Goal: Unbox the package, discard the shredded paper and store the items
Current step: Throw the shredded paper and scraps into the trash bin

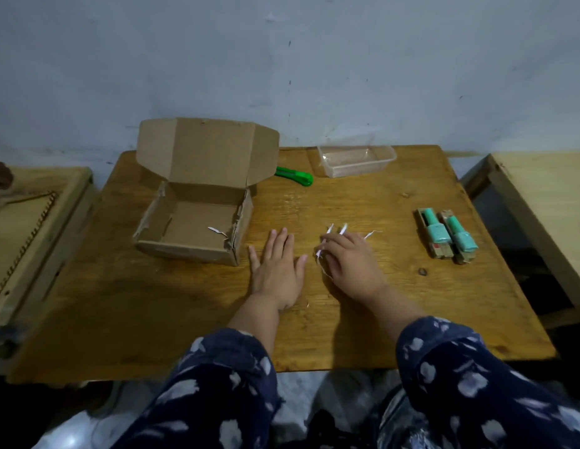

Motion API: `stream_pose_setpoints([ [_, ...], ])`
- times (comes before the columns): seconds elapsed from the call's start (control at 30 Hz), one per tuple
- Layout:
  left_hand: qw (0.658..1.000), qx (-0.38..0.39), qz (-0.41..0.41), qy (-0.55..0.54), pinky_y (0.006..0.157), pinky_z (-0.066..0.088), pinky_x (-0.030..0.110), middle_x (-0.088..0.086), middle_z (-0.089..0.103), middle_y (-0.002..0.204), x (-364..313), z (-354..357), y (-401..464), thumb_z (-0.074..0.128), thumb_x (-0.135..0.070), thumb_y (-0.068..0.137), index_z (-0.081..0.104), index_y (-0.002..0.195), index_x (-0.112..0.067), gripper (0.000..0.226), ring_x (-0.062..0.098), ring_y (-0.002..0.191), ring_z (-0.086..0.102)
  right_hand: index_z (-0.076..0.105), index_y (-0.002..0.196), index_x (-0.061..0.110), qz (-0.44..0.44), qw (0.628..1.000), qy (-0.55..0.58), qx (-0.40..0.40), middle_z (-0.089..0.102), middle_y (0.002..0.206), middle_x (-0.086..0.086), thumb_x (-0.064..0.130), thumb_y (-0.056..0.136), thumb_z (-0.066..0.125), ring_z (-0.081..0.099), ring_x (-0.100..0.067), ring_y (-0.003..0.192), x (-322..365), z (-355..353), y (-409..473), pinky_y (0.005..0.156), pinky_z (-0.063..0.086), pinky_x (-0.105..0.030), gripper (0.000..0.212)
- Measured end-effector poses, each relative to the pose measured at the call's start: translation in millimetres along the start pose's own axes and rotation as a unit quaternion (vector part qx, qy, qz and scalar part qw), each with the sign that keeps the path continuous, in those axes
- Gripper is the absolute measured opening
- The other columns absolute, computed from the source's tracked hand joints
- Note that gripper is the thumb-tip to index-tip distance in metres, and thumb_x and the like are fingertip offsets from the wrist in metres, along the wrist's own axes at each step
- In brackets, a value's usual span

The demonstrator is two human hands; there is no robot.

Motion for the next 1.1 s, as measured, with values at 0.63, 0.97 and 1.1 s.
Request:
stream_pose_setpoints([
  [0.63, 0.998, 0.007, 0.053, -0.040, 0.121, -0.001, 0.040, -0.008, 0.014, 0.161, 26, -10, -8, 0.019, -0.043, 0.102, 0.027, 0.150, -0.021, 0.053, 0.010, 0.148, 0.002, 0.054, 0.127, 0.020, 0.041, 0.999, 0.030, 0.020, 0.046, 0.144, 0.000, 0.037, 0.093, 0.051, 0.031, -0.023, 0.141, 46, 30, -31, 0.116, 0.021, -0.051, 0.038],
  [0.97, 0.994, 0.004, 0.091, 0.062, 0.118, -0.006, 0.049, -0.005, -0.005, 0.162, 23, 5, -22, 0.013, -0.046, 0.101, 0.006, 0.153, -0.020, 0.058, 0.012, 0.147, -0.012, 0.032, 0.142, 0.035, 0.223, 0.975, -0.003, -0.027, 0.021, 0.158, -0.002, 0.042, 0.094, 0.044, 0.010, -0.029, 0.147, 5, 4, -61, 0.117, 0.007, -0.056, 0.050],
  [1.1, 0.990, -0.017, 0.107, 0.096, 0.118, -0.006, 0.050, -0.003, -0.009, 0.161, 25, 8, -24, 0.011, -0.049, 0.099, 0.001, 0.153, -0.020, 0.061, 0.014, 0.147, -0.014, 0.001, 0.150, 0.034, 0.345, 0.939, 0.007, -0.008, -0.008, 0.161, -0.010, 0.057, 0.094, 0.030, -0.014, -0.040, 0.145, 15, 24, -78, 0.112, -0.006, -0.061, 0.067],
])
Point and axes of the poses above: each hand's wrist, its own y-axis towards the middle knuckle, its own z-axis out of the palm, x = y × z, the point moved 7 cm from there along y, towards the middle knuckle
